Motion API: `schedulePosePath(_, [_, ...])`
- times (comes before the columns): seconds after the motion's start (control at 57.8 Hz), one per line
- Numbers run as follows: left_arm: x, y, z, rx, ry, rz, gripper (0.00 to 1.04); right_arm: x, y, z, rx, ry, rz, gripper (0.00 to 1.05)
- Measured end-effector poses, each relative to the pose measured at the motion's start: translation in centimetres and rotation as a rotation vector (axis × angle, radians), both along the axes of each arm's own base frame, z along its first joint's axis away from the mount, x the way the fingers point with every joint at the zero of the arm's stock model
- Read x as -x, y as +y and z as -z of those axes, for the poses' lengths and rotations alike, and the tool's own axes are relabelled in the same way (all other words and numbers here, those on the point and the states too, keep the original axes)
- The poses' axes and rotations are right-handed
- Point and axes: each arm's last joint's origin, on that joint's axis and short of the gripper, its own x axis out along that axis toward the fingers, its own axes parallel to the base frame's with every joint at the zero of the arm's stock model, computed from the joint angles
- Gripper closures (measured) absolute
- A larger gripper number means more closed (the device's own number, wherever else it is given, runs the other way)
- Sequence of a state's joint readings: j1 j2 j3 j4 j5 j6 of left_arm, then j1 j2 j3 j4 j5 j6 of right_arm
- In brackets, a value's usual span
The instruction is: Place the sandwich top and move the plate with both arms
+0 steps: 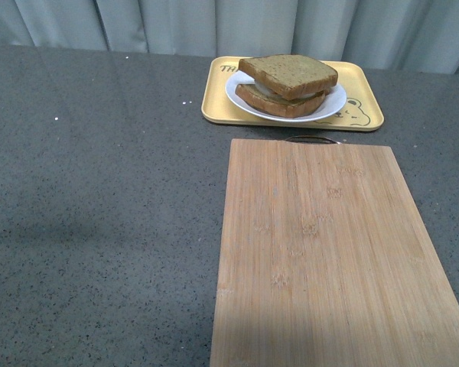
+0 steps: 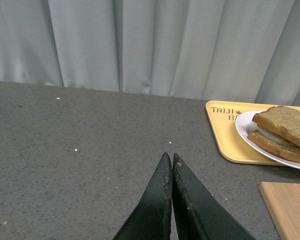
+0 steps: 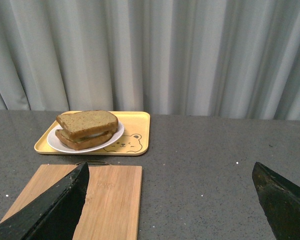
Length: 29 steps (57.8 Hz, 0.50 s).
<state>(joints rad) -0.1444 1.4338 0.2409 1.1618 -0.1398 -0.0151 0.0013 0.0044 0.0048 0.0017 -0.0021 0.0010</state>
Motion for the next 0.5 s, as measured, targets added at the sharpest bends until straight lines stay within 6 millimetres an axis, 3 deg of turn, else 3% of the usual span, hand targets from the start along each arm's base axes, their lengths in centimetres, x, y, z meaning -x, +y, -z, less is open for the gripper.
schedulePosePath(0.242, [3.7,1.4,-0.5,-0.001,-0.015,0.001,1.01,0.0,0.0,0.0,0.0,0.0,0.0,0.09])
schedulePosePath(0.502, [5.9,2.8,-0.5,-0.003,-0.015,-0.006,1.01,0.0,0.0,0.0,0.0,0.0,0.0,0.09])
